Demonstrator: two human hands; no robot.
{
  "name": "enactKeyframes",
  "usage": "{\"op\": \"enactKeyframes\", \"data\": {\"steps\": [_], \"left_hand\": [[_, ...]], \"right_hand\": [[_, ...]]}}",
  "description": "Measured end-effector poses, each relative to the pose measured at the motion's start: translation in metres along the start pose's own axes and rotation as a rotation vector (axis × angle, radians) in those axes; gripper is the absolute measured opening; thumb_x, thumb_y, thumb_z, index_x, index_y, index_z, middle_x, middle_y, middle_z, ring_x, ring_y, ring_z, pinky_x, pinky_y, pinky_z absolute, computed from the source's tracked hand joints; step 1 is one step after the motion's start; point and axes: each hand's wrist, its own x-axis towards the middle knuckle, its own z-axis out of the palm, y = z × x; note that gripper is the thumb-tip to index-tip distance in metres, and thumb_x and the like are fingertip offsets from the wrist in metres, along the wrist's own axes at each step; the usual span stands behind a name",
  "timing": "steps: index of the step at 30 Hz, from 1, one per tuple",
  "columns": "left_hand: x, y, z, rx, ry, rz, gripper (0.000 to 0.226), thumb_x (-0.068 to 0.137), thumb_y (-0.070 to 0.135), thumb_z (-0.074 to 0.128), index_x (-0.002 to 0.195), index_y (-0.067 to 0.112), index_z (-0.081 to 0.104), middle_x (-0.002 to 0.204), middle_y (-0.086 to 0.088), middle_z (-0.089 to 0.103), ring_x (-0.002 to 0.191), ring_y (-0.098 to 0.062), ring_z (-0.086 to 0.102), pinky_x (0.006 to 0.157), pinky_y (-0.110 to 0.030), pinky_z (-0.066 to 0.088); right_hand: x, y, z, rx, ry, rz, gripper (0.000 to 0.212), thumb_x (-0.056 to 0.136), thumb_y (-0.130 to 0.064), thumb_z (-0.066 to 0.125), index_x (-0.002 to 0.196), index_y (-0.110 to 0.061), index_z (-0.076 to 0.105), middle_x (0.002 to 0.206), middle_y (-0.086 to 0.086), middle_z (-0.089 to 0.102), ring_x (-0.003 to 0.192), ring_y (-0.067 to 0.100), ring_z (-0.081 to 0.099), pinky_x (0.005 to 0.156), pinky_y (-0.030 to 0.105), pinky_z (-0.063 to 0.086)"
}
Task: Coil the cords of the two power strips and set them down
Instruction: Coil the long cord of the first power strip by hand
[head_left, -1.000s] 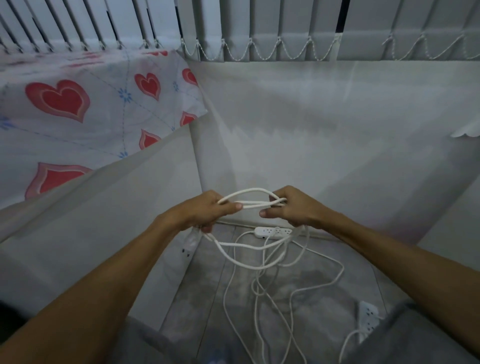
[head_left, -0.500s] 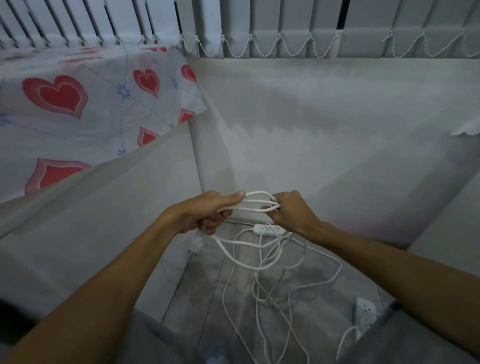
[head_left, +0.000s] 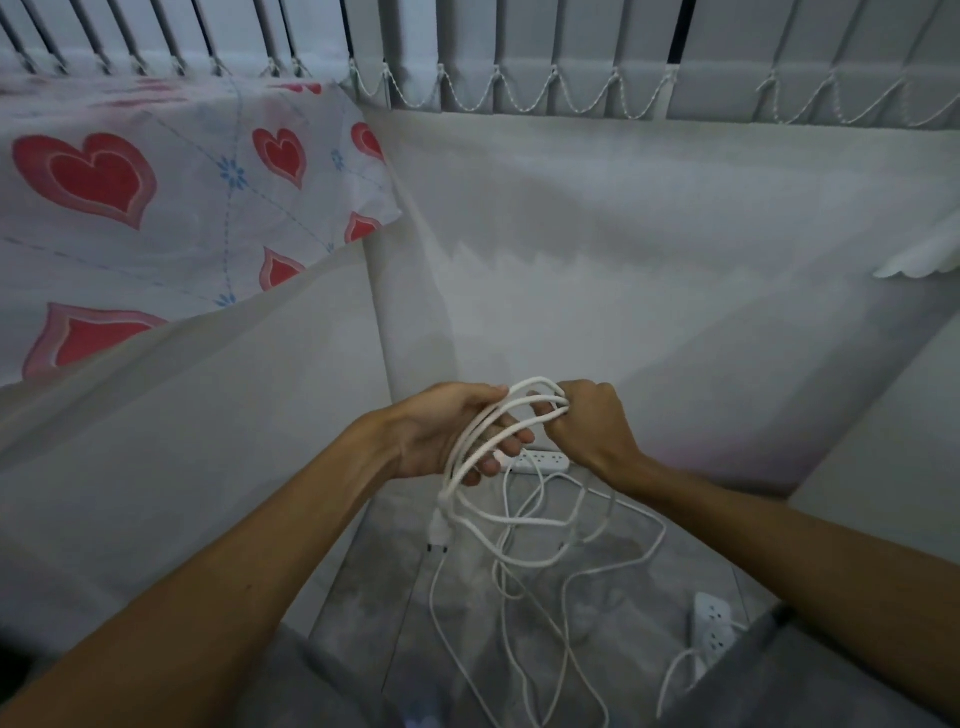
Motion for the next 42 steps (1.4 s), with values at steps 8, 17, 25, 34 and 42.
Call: {"op": "enactKeyframes", "data": {"steps": [8, 17, 25, 34, 42], "left_hand": [[0.010, 0.005, 0.046, -0.372, -0.096, -0.006, 0.025, 0.087, 0.025, 0.028, 0.076, 0.016, 0.050, 0.046, 0.010, 0.029, 0.032, -0.006, 0.026, 0.039, -0.014, 0.030], [0.002, 0.017, 0.061, -0.601, -0.258, 0.117, 0.030, 0.096, 0.033, 0.031, 0.070, 0.018, 0.037, 0.040, 0.008, 0.026, 0.034, -0.006, 0.008, 0.031, -0.011, 0.015], [-0.008, 0.021, 0.051, -0.137, 0.047, 0.133, 0.041, 0.101, 0.048, 0.037, 0.079, 0.016, 0.048, 0.051, 0.002, 0.041, 0.038, -0.012, 0.039, 0.051, -0.028, 0.049], [-0.016, 0.027, 0.015, -0.331, 0.114, 0.181, 0.033, 0.102, 0.033, 0.037, 0.076, 0.016, 0.048, 0.045, 0.011, 0.021, 0.030, -0.001, 0.017, 0.035, -0.011, 0.010], [-0.050, 0.043, -0.005, -0.552, -0.043, 0.492, 0.030, 0.099, 0.029, 0.035, 0.079, 0.015, 0.053, 0.042, 0.008, 0.022, 0.035, -0.006, 0.009, 0.031, -0.016, 0.014]], "right_hand": [[0.006, 0.001, 0.010, 0.067, 0.015, -0.072, 0.045, 0.075, -0.052, 0.040, 0.059, -0.012, 0.053, 0.055, 0.004, 0.060, 0.052, 0.022, 0.056, 0.050, 0.032, 0.039], [0.023, -0.037, -0.014, 0.597, -0.217, 0.111, 0.021, 0.075, -0.026, 0.052, 0.060, -0.015, 0.042, 0.057, 0.004, 0.042, 0.056, 0.015, 0.041, 0.047, 0.027, 0.031], [0.037, -0.022, -0.005, 0.742, 0.068, 0.154, 0.050, 0.079, -0.034, 0.072, 0.049, -0.010, 0.039, 0.046, 0.001, 0.051, 0.048, 0.009, 0.053, 0.048, 0.026, 0.041], [0.026, 0.036, -0.008, 1.060, -0.955, 0.194, 0.080, 0.065, -0.052, 0.085, 0.128, -0.012, 0.054, 0.122, 0.014, 0.061, 0.113, 0.028, 0.057, 0.092, 0.044, 0.045], [-0.005, 0.087, 0.029, 0.598, -1.397, 0.192, 0.075, 0.071, -0.032, 0.086, 0.137, -0.042, 0.052, 0.153, -0.009, 0.042, 0.144, 0.015, 0.034, 0.116, 0.042, 0.027]]}}
